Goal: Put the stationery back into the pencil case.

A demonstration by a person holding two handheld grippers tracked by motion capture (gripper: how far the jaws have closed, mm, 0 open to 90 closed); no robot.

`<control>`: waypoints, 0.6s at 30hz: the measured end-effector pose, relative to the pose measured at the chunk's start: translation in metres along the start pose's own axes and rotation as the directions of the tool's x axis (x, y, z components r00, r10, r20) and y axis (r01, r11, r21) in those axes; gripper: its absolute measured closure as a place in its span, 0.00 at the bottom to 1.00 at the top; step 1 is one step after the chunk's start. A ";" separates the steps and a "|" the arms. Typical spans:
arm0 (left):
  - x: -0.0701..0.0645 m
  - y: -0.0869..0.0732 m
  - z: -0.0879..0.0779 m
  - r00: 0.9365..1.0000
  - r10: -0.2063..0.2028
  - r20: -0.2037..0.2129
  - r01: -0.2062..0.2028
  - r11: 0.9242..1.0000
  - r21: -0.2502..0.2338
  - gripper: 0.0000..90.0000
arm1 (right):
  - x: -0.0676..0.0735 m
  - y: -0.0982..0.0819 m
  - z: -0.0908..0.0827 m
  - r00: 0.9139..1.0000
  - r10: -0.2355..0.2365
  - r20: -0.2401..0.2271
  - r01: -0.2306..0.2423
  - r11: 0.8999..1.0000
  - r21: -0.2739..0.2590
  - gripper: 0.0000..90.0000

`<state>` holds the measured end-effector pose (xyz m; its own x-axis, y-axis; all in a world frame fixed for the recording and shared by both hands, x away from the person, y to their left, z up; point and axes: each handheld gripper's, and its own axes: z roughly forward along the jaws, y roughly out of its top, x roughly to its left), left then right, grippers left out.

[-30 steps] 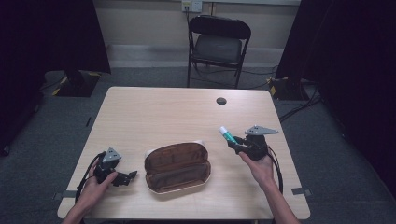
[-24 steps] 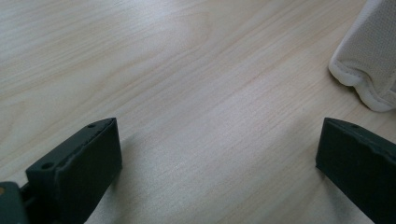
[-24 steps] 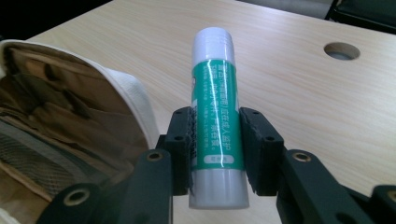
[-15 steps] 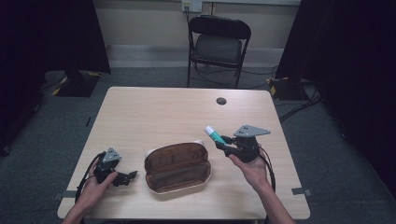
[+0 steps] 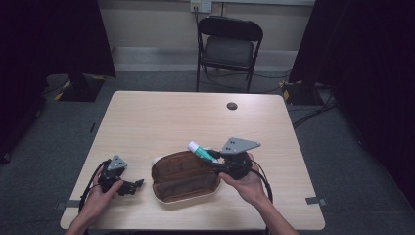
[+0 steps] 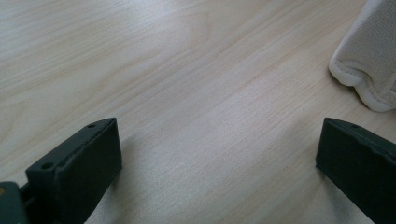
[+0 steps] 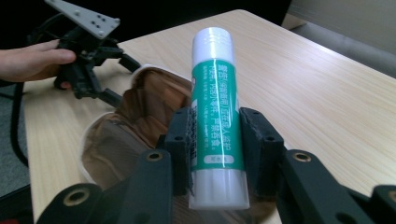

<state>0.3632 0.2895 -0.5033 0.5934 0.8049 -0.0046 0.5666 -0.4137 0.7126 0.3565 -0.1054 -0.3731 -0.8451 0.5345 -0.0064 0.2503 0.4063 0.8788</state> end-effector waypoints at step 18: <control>0.000 0.000 0.000 1.000 0.000 0.000 0.000 1.000 0.000 0.00 | 0.030 -0.001 0.044 0.992 -0.058 -0.110 0.065 0.996 0.058 0.74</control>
<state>0.3632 0.2896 -0.5032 0.5934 0.8049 -0.0041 0.5665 -0.4140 0.7125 0.3519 -0.0573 -0.3956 -0.9051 0.4251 -0.0047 0.2222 0.4826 0.8472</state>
